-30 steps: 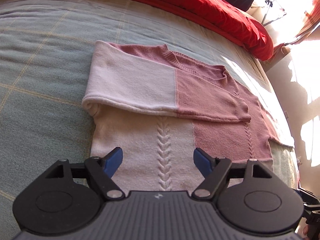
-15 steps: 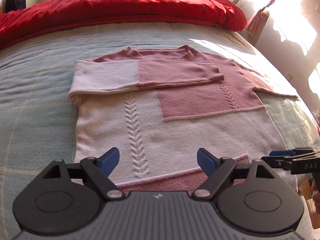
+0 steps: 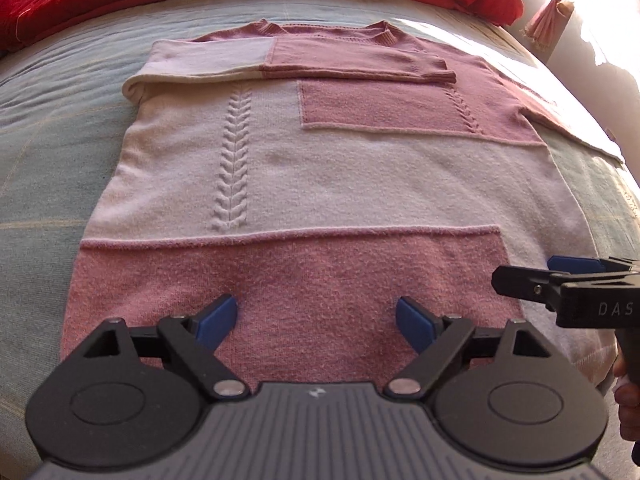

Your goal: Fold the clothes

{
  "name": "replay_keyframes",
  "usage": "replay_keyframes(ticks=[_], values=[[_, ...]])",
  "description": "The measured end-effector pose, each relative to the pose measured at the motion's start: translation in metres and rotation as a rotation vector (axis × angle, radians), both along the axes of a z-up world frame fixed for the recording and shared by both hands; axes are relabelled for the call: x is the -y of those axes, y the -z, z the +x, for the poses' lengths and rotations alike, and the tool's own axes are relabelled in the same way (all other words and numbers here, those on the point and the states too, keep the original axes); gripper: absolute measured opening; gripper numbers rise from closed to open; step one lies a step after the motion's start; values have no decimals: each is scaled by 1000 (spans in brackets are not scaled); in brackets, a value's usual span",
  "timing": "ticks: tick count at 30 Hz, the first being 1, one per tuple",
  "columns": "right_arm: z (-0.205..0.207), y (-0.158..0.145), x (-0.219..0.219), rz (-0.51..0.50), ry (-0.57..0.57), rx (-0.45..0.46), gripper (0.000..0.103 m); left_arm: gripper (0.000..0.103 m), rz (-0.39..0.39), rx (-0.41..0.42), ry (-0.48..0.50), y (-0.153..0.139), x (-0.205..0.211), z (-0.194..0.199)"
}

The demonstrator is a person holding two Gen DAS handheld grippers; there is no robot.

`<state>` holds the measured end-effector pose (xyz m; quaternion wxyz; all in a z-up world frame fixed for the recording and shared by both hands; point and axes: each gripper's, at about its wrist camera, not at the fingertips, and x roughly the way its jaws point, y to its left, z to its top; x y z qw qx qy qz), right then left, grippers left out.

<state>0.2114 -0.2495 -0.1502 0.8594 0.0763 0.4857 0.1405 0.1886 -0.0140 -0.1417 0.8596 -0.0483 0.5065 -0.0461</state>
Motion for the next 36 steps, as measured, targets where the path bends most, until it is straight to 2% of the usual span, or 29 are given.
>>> replay_keyframes(ticks=[6, 14, 19, 24, 29, 32, 36], values=[[-3, 3, 3, 24, 19, 21, 103, 94, -25, -18, -28, 3, 0, -1], [4, 2, -9, -60, -13, -14, 103, 98, -65, 13, -8, 6, -6, -7], [-1, 4, -21, -148, -55, 29, 103, 101, -110, 46, 14, 8, -14, -12], [-2, 2, -17, -135, -63, 31, 103, 102, -78, 55, 41, 11, -9, -12], [0, -12, -5, -78, -30, -15, 103, 102, -42, 62, -7, -6, -9, -1], [7, -24, 7, -24, -10, 23, 103, 102, -23, 93, -1, -13, -10, 9], [27, -25, 24, 13, 40, 27, 103, 102, -35, 30, -4, 3, -11, 22]])
